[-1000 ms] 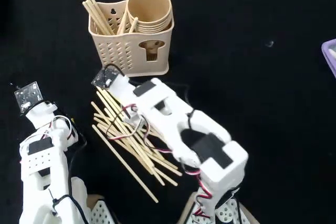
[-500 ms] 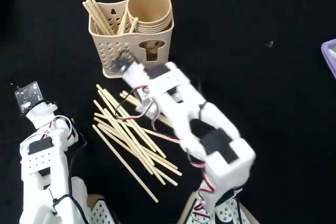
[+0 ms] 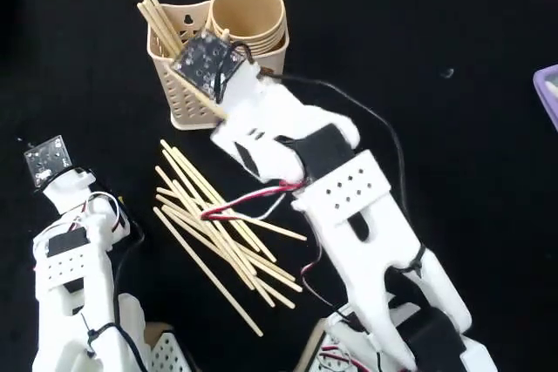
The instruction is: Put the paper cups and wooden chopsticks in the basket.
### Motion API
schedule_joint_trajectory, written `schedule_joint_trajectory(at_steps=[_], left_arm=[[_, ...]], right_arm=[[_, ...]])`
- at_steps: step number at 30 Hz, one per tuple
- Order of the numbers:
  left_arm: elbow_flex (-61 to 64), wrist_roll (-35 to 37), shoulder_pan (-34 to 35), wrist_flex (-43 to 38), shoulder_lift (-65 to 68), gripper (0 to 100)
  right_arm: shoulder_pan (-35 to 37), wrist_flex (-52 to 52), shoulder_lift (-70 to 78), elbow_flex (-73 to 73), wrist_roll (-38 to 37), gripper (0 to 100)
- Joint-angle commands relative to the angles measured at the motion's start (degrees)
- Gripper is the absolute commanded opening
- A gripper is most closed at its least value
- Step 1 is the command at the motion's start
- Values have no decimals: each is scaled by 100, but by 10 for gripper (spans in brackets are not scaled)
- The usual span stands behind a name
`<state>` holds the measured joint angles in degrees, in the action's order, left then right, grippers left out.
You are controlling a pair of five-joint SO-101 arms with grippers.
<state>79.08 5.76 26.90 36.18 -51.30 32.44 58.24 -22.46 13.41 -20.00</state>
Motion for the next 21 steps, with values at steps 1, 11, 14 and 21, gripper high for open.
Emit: schedule_joint_trajectory(at_steps=[1,11,14,21], left_arm=[[-31,-53,-40,9,-114,152],[-31,-53,-57,9,-114,152],[-31,-53,-57,9,-114,152],[-31,-53,-57,18,-114,152]], right_arm=[[79,-1881,-303,-40,545,11],[88,-6154,321,-259,1495,11],[70,-6215,910,-716,1495,11],[79,-6215,2369,-1727,1468,11]])
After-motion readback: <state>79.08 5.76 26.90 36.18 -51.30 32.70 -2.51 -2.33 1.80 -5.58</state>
